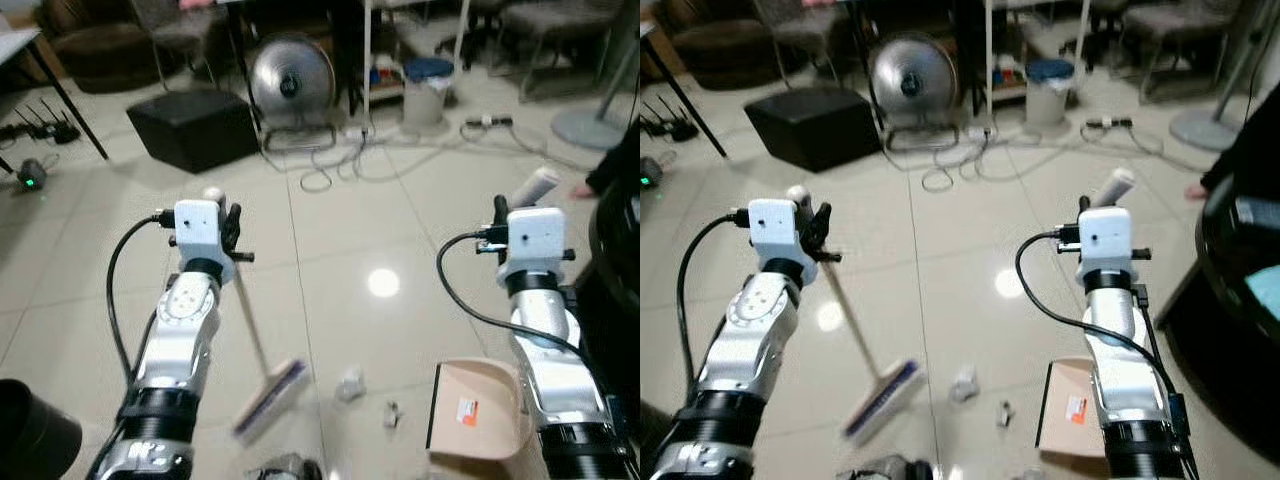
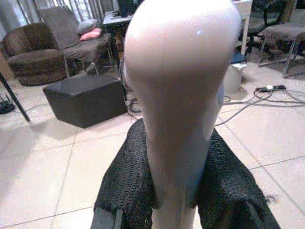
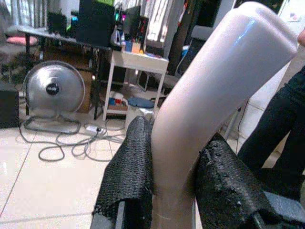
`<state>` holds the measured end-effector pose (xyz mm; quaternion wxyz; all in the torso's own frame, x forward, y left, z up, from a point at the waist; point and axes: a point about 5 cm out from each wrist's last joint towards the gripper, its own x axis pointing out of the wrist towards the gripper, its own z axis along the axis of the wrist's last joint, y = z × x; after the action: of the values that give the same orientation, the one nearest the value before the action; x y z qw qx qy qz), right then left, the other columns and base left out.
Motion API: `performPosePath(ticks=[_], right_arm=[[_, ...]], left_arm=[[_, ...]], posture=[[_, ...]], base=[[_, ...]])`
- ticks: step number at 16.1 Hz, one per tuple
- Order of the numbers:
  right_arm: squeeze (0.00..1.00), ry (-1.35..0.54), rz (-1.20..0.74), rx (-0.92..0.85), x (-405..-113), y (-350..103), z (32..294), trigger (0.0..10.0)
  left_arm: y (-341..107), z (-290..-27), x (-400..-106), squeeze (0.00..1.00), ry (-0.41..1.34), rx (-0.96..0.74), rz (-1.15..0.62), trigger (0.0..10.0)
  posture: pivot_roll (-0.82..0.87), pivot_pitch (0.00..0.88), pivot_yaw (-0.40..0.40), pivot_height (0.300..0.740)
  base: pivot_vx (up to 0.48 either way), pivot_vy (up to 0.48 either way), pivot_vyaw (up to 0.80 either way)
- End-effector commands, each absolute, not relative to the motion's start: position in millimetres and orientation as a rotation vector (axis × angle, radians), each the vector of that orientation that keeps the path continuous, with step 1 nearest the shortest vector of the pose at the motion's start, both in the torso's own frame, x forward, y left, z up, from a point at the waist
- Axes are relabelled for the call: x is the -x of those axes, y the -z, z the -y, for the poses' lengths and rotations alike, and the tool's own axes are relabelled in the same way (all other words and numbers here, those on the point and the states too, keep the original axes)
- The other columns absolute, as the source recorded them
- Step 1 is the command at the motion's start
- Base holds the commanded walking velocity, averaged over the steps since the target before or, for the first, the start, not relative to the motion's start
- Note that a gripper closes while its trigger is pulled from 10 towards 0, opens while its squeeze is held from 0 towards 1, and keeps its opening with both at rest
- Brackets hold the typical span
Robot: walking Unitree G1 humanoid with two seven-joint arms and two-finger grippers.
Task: Sweep floor
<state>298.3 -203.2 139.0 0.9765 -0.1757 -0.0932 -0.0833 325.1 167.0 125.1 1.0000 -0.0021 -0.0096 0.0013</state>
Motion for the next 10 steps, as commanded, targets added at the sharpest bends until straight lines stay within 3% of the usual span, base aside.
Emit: performPosePath(ticks=[1, 4, 10], right_arm=[[0.00, 0.150, 0.232, 0.377, -301.1, -143.7, 198.3, 10.0], [0.00, 0.141, 0.279, 0.431, -304.6, -135.7, 198.9, 10.0], [0.00, 0.120, 0.338, 0.456, -311.3, -129.1, 185.1, 10.0]], left_arm=[[-136.0, -173.0, -329.7, 0.00, -0.052, 0.014, 0.079, 10.0], [-143.5, -172.3, -338.6, 0.00, -0.148, 0.095, 0.177, 10.0], [-141.9, -163.4, -340.8, 0.00, -0.148, 0.140, 0.216, 10.0]], posture=[[0.07, 0.199, 0.150, 0.740], [0.10, 0.280, 0.174, 0.740], [0.16, 0.349, 0.227, 0.740]], base=[[0.000, 0.000, 0.00], [0.000, 0.000, 0.00], [0.000, 0.000, 0.00]])
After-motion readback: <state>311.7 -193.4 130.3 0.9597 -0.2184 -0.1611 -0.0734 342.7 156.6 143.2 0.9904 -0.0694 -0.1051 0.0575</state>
